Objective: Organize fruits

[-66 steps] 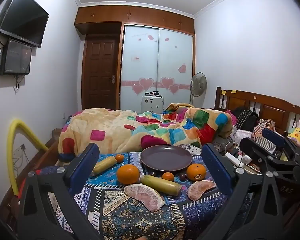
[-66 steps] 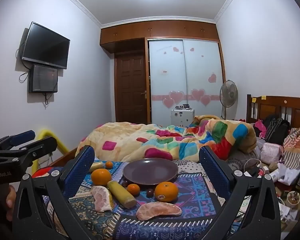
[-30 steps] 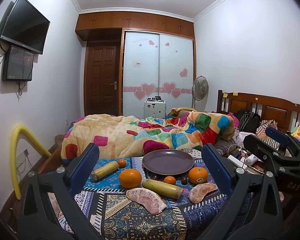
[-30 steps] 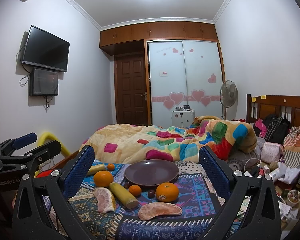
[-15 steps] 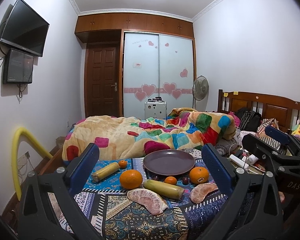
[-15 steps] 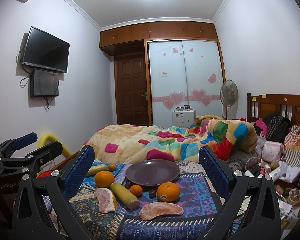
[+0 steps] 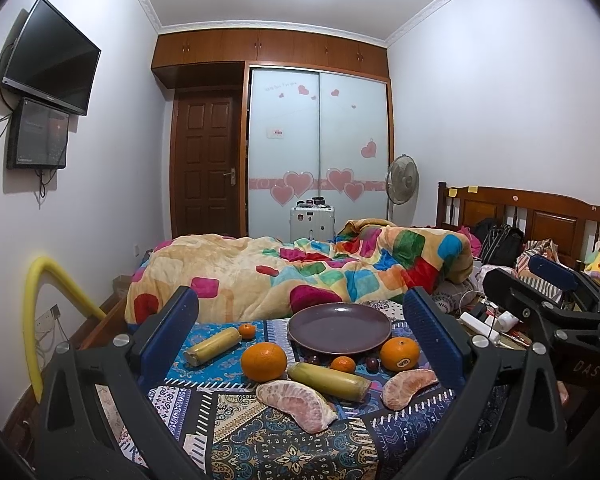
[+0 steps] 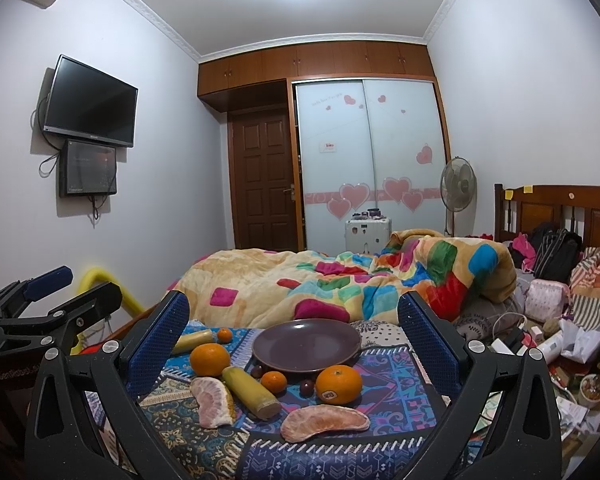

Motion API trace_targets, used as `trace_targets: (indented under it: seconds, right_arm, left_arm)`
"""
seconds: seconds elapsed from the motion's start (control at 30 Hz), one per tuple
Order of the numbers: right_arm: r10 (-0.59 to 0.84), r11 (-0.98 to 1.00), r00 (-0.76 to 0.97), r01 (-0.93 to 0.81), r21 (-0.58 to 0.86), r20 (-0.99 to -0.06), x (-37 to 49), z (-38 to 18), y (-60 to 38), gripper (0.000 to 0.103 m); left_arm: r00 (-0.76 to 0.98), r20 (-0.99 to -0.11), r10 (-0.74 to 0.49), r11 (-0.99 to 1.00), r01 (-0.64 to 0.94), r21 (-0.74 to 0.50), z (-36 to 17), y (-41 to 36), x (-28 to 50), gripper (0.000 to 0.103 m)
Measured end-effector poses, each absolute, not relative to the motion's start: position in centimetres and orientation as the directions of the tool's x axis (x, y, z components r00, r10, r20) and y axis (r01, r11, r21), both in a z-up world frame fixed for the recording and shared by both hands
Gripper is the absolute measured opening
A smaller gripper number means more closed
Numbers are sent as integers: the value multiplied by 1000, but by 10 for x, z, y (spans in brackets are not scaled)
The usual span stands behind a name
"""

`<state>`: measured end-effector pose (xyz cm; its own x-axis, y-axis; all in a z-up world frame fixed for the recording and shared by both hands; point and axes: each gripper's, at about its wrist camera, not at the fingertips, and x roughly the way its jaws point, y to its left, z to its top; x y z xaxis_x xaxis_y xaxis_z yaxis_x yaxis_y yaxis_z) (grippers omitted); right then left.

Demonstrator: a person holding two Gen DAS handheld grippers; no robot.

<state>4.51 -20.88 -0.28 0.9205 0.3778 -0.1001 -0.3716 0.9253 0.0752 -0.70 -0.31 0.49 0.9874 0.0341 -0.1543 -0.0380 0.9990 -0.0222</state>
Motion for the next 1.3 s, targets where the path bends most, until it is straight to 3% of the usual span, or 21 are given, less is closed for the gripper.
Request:
trace_targets:
  seconds: [0.93, 1.13, 1.3]
  right_arm:
    - [396, 918, 911, -388, 85, -116, 51, -8, -197, 103]
    - [365, 931, 919, -360, 61, -151, 59, -17, -200, 103]
    - [344, 938, 906, -341, 57, -245, 80, -37, -208, 103]
  left_arm:
    - [987, -157, 40, 999, -43, -19, 3, 0, -4, 103]
    - [973, -226, 38, 999, -41, -9, -10, 3, 18, 103]
    - [939, -343, 14, 1000, -18, -8, -31, 4, 47, 103]
